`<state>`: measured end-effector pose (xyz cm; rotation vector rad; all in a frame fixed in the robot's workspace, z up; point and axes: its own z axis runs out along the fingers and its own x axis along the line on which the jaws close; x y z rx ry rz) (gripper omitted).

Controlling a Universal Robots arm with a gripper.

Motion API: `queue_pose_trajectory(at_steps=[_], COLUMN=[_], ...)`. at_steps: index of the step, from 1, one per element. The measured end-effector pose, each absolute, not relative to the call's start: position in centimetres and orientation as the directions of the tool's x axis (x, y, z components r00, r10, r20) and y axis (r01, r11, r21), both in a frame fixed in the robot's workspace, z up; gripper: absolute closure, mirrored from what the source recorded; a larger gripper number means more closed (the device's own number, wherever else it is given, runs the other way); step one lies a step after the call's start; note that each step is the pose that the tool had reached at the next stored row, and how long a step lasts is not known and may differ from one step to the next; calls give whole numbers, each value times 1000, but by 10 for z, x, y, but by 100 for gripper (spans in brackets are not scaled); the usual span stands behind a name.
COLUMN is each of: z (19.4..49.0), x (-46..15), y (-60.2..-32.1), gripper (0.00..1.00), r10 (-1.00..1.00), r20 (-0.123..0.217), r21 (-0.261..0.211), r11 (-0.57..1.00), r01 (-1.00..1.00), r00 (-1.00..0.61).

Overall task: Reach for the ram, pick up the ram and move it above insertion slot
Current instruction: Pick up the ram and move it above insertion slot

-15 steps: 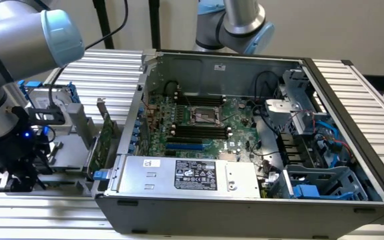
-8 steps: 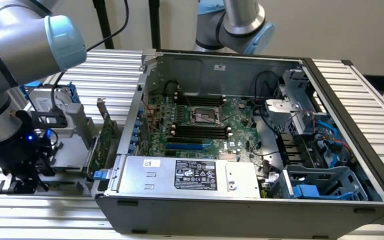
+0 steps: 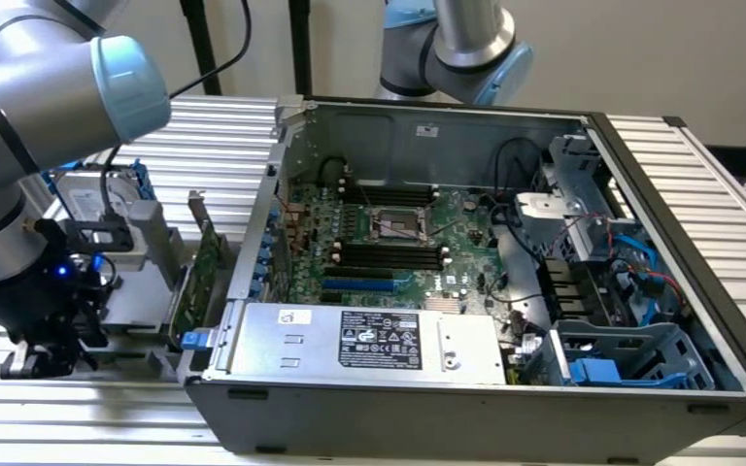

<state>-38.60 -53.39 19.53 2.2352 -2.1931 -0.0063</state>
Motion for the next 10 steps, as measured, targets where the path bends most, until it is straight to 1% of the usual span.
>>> queue_pose_trajectory(at_steps=[1, 4, 5, 6, 7, 10], z=[195, 195, 195, 195, 195, 195], x=[-386, -386, -386, -386, -386, -386], y=[-534, -534, -534, -534, -534, -533], gripper=[67, 67, 69, 69, 76, 76], r10=[-1000, -1000, -1000, -1000, -1000, -1000], r20=[4, 4, 4, 4, 4, 4], r21=[10, 11, 11, 11, 11, 12], r11=[-19, -18, -18, -18, -18, -18], r01=[-1000, -1000, -1000, -1000, -1000, -1000], r00=[19, 18, 18, 18, 18, 18])
